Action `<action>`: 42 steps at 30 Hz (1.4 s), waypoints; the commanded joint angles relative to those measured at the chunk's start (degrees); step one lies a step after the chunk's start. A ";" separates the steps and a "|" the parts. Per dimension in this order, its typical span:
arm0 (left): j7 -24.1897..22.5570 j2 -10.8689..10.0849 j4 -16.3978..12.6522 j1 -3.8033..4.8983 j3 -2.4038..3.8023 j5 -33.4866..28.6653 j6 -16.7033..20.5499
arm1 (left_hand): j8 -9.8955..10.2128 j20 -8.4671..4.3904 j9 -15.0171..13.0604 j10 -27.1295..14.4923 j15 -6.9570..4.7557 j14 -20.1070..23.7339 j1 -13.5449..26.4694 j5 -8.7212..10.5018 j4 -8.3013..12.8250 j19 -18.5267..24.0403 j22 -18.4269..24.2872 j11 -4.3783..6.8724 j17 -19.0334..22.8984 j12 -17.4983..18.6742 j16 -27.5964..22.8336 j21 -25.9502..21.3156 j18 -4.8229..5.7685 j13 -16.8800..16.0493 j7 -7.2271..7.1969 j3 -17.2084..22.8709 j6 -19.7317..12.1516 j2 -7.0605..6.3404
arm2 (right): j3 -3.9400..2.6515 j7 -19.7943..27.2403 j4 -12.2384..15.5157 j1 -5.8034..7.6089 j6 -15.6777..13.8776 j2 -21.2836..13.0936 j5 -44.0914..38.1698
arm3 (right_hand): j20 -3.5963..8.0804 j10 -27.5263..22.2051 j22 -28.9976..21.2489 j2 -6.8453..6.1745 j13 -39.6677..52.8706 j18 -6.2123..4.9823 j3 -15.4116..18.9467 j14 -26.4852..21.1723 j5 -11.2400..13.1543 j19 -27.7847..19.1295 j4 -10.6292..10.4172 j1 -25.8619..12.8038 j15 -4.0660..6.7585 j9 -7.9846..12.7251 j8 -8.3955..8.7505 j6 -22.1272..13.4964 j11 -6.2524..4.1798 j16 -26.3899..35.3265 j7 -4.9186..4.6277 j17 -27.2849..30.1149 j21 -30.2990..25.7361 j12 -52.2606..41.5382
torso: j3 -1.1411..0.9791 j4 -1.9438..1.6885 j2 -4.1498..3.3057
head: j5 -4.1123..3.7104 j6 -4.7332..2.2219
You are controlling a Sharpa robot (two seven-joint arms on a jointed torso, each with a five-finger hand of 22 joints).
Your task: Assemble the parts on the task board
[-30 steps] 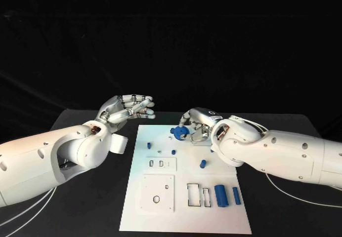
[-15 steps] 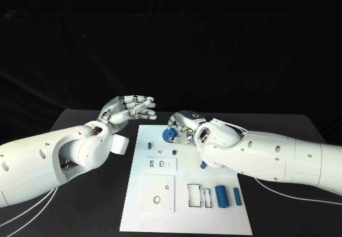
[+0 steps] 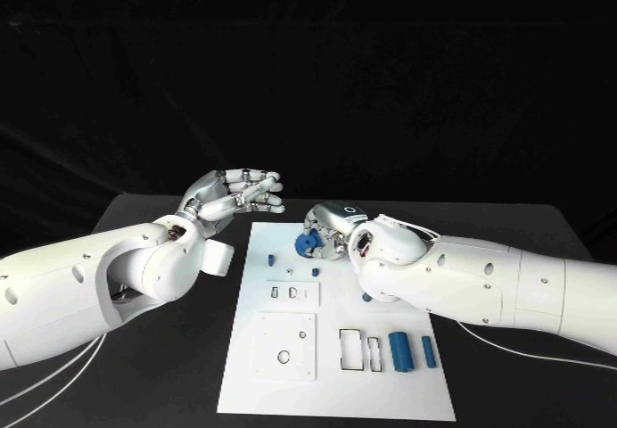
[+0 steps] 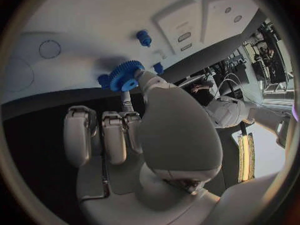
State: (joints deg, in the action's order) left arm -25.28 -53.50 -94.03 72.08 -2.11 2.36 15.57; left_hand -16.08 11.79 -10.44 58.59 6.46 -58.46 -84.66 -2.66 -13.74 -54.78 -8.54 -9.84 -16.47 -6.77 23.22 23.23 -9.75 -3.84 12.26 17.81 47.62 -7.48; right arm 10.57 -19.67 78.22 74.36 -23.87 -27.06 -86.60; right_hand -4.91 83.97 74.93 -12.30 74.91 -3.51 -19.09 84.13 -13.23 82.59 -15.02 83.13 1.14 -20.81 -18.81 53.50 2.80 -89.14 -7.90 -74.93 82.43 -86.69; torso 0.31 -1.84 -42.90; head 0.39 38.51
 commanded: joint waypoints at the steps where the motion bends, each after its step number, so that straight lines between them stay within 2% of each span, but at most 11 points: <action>1: -0.28 0.08 -0.19 0.07 0.05 -0.17 -1.06 | 0.29 0.26 0.05 0.41 0.02 0.30 -0.23 -0.23 -0.01 -0.32 0.06 0.09 -0.06 0.21 -0.30 -0.01 -0.69 0.02 0.89 0.18 0.46 -0.17 | 0.02 -0.54 -0.54 -0.05 1.61 0.28 -1.05 | 0.14 3.10 4.22 -0.27 10.68 0.62 -0.52 5.35 -0.13 0.06 0.01 -0.53 0.29 -0.50 -0.16 0.91 -0.36 -0.26 0.79 -12.56 -0.15 0.08 | -0.03 0.03 0.07 | 0.05 0.13; 10: -0.25 0.14 -0.11 0.07 0.05 -0.17 -1.11 | 0.29 0.26 0.05 0.41 0.02 0.30 -0.23 -0.23 -0.01 -0.32 0.06 0.09 -0.06 0.21 -0.30 -0.01 -0.69 0.02 0.89 0.18 0.46 -0.17 | 0.04 -0.28 -2.08 -0.09 1.60 0.72 -1.00 | 0.01 2.78 3.80 -0.88 10.26 0.51 -1.11 5.28 -0.11 -0.28 0.13 -1.01 0.10 -0.44 0.49 0.29 -0.12 -0.18 0.50 -12.23 -0.52 0.45 | -0.02 0.05 0.03 | 0.01 0.19; 15: -0.24 0.12 -0.14 0.07 0.05 -0.17 -1.09 | 0.29 0.26 0.05 0.41 0.02 0.30 -0.23 -0.23 -0.01 -0.32 0.06 0.09 -0.06 0.21 -0.30 -0.01 -0.69 0.02 0.89 0.18 0.46 -0.17 | 0.08 0.19 -2.63 -0.13 1.63 1.17 -0.73 | -0.59 2.25 3.51 -2.06 9.61 0.44 -1.94 5.23 -0.03 -0.55 0.47 -2.07 -0.65 -0.10 2.53 -2.20 0.79 -0.12 -0.55 -12.03 -0.89 1.05 | -0.04 0.02 0.02 | 0.06 0.24; 21: -0.22 0.09 -0.16 0.07 0.05 -0.17 -1.12 | 0.29 0.26 0.05 0.41 0.02 0.30 -0.23 -0.23 -0.01 -0.32 0.06 0.09 -0.06 0.21 -0.30 -0.01 -0.69 0.02 0.89 0.18 0.46 -0.17 | 0.14 0.51 -2.93 -0.25 1.96 1.53 -0.57 | -0.98 1.84 3.33 -2.77 9.10 0.37 -1.55 5.21 0.07 -0.72 0.62 -2.79 -1.05 -0.05 3.51 -3.29 1.22 -0.09 -0.97 -11.93 -1.11 1.49 | 0.00 -0.08 0.05 | 0.06 0.37; 27: -0.19 0.01 -0.15 0.07 0.05 -0.17 -1.15 | 0.29 0.26 0.05 0.41 0.02 0.30 -0.23 -0.23 -0.01 -0.32 0.06 0.09 -0.06 0.21 -0.30 -0.01 -0.69 0.02 0.89 0.18 0.46 -0.17 | 0.18 0.69 -2.99 -0.31 1.95 1.40 -0.45 | -1.13 1.74 3.33 -3.05 9.01 0.36 -1.10 5.20 0.11 -0.74 0.61 -3.22 -1.18 -0.10 3.78 -3.54 1.33 -0.08 -1.07 -11.88 -1.16 1.58 | -0.03 0.06 0.09 | 0.20 0.32; 30: -0.18 0.01 -0.15 0.07 0.05 -0.17 -1.17 | 0.36 0.25 0.08 0.56 0.01 0.33 -0.25 -0.23 0.03 -0.33 0.11 0.11 -0.20 0.43 -0.37 -0.02 -0.68 0.02 0.85 0.30 0.51 -0.23 | 0.19 0.77 -2.86 -0.32 1.93 1.09 -0.24 | -1.37 1.60 3.35 -3.37 8.87 0.34 0.48 5.19 0.15 -0.75 0.36 -4.17 -1.38 -0.22 4.46 -4.26 1.54 -0.07 -1.26 -11.85 -1.22 1.72 | -0.03 0.08 0.09 | 0.19 0.25; 34: -0.18 0.00 -0.13 0.07 0.05 -0.17 -1.19 | 0.36 0.25 0.08 0.56 0.01 0.33 -0.25 -0.23 0.03 -0.33 0.11 0.11 -0.20 0.43 -0.37 -0.02 -0.68 0.02 0.85 0.30 0.51 -0.23 | 0.20 0.92 -1.87 -0.32 1.64 0.00 0.24 | -1.60 1.68 3.58 -2.40 9.03 0.36 5.22 5.23 0.03 -0.62 -0.54 -4.63 -1.54 -0.79 5.05 -4.31 1.66 -0.12 -1.34 -12.04 -1.20 1.62 | -0.05 0.01 0.10 | 0.13 0.12; 37: -0.18 -0.06 -0.12 0.07 0.05 -0.17 -1.15 | 0.36 0.25 0.08 0.56 0.01 0.33 -0.25 -0.23 0.03 -0.33 0.11 0.11 -0.20 0.43 -0.37 -0.02 -0.68 0.02 0.85 0.30 0.51 -0.23 | 0.20 1.10 -0.76 -0.32 1.41 -1.10 1.12 | -1.57 1.85 3.79 -1.87 9.24 0.41 5.79 5.24 0.00 -0.47 -0.74 -4.44 -1.47 -1.08 4.83 -3.67 1.55 -0.14 -1.19 -12.11 -1.08 1.45 | -0.09 0.03 0.06 | 0.19 0.07; 42: -0.19 -0.14 -0.09 0.07 0.05 -0.17 -1.13 | 0.36 0.25 0.08 0.56 0.01 0.33 -0.25 -0.23 0.03 -0.33 0.11 0.11 -0.20 0.43 -0.37 -0.02 -0.68 0.02 0.85 0.30 0.51 -0.23 | 0.20 1.40 2.10 -0.31 0.85 -3.83 2.21 | -1.56 1.88 3.83 -1.74 9.28 0.41 5.86 5.24 0.00 -0.45 -0.77 -4.37 -1.45 -1.14 4.80 -3.56 1.52 -0.14 -1.16 -12.10 -1.06 1.42 | -0.12 0.15 0.08 | 0.30 -0.01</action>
State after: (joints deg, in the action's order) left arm -25.13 -53.69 -94.00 72.08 -2.11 2.36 15.42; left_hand -16.09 11.79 -10.45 58.80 6.46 -58.45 -84.66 -2.66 -13.74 -54.78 -8.48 -9.63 -16.62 -6.47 23.22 23.23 -9.75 -3.83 12.12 17.81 47.75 -7.48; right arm 10.76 -18.97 79.69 74.08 -22.78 -30.47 -85.41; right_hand -6.27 83.83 74.91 -14.59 74.93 -3.51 -13.52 83.81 -13.30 82.06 -15.81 78.99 0.00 -21.90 -14.06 49.55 4.11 -89.14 -8.98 -74.91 81.43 -85.27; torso 0.20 -1.75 -42.81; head 0.63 38.54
